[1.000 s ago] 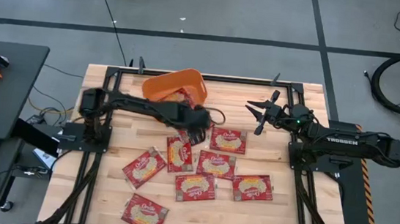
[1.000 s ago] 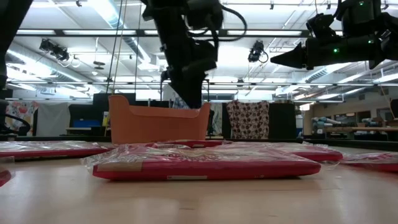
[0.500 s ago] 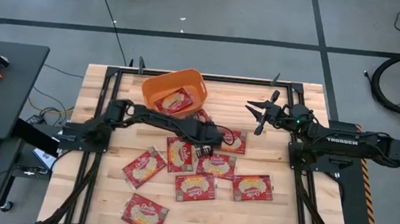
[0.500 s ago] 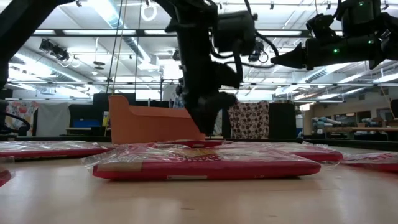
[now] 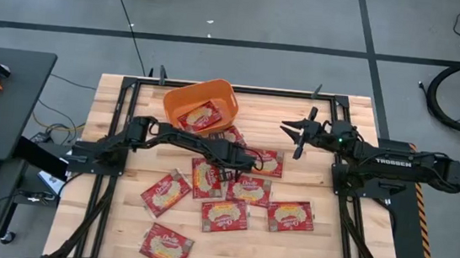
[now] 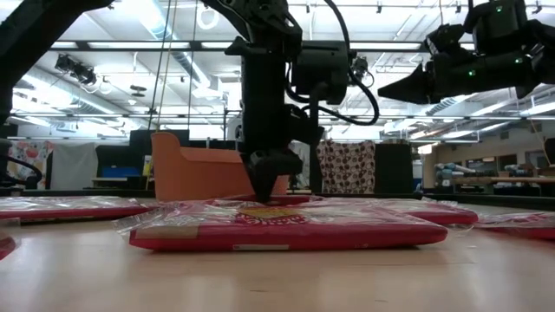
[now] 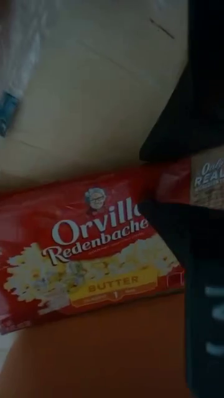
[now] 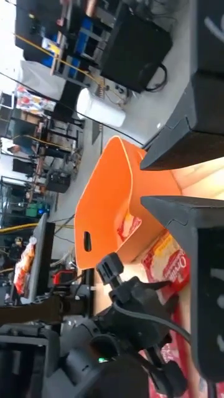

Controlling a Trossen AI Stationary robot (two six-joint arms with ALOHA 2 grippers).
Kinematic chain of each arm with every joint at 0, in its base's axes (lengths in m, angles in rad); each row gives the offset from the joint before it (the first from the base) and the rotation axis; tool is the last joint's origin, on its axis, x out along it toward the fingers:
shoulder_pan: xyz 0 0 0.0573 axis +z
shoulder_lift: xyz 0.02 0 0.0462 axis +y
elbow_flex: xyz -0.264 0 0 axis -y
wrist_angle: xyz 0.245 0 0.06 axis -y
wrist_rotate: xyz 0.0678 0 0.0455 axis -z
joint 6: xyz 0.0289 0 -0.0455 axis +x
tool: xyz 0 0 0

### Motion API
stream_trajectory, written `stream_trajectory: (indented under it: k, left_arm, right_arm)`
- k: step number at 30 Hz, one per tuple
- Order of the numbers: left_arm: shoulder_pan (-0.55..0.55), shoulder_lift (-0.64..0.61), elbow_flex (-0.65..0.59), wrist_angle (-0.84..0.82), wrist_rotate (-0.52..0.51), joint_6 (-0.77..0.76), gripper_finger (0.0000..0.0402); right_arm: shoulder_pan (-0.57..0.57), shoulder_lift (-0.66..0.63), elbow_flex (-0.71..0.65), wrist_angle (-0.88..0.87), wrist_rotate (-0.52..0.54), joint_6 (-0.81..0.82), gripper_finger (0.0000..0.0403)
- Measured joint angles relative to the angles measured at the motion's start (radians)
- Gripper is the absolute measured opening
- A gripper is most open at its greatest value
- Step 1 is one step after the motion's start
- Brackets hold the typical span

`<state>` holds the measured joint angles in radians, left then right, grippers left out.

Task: Sort popcorn bags into baskets
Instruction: Put the red popcorn pack into the orange bin

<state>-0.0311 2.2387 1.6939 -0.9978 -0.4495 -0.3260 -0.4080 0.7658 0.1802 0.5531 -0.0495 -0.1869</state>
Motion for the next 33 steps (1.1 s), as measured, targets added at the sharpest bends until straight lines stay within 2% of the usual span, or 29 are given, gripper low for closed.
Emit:
stream_trajectory:
  k: [4,6,13,17,21,23,25,29,33]
  left_arm:
    - [-0.002,0.0,0.001,-0.02,0.007,0.005,0.0034]
    - [-0.001,-0.003,0.004,-0.05,0.043,-0.003,0.0012]
    - [0.005,-0.018,0.116,-0.233,0.186,0.003,0.0005]
    - [0.034,-0.023,0.258,-0.355,0.266,0.024,0.0003]
    - [0.055,-0.023,0.427,-0.501,0.336,0.018,0.0003]
    - [0.052,-0.023,0.519,-0.571,0.342,0.001,0.0002]
    - [0.049,-0.037,0.58,-0.573,0.347,-0.008,0.0002]
    - [0.055,-0.093,0.626,-0.572,0.334,-0.03,0.0001]
    - [0.055,-0.146,0.623,-0.574,0.228,-0.034,0.0001]
  right_arm:
    - [0.0,0.0,0.0,-0.031,-0.004,0.01,0.0081]
    - [0.0,0.0,0.0,-0.044,-0.003,0.011,0.0081]
    - [-0.002,-0.016,0.0,-0.038,0.012,-0.004,0.0081]
    - [-0.002,-0.022,0.0,-0.039,0.042,0.012,0.0081]
    - [0.0,-0.022,0.0,-0.038,0.023,0.017,0.0081]
    - [0.0,-0.022,0.0,-0.039,0.022,0.02,0.0081]
    - [0.0,-0.023,0.0,-0.039,0.022,0.02,0.0081]
    - [0.0,-0.03,0.0,-0.049,-0.011,0.021,0.0081]
    - [0.0,-0.049,0.0,-0.064,-0.02,0.011,0.0081]
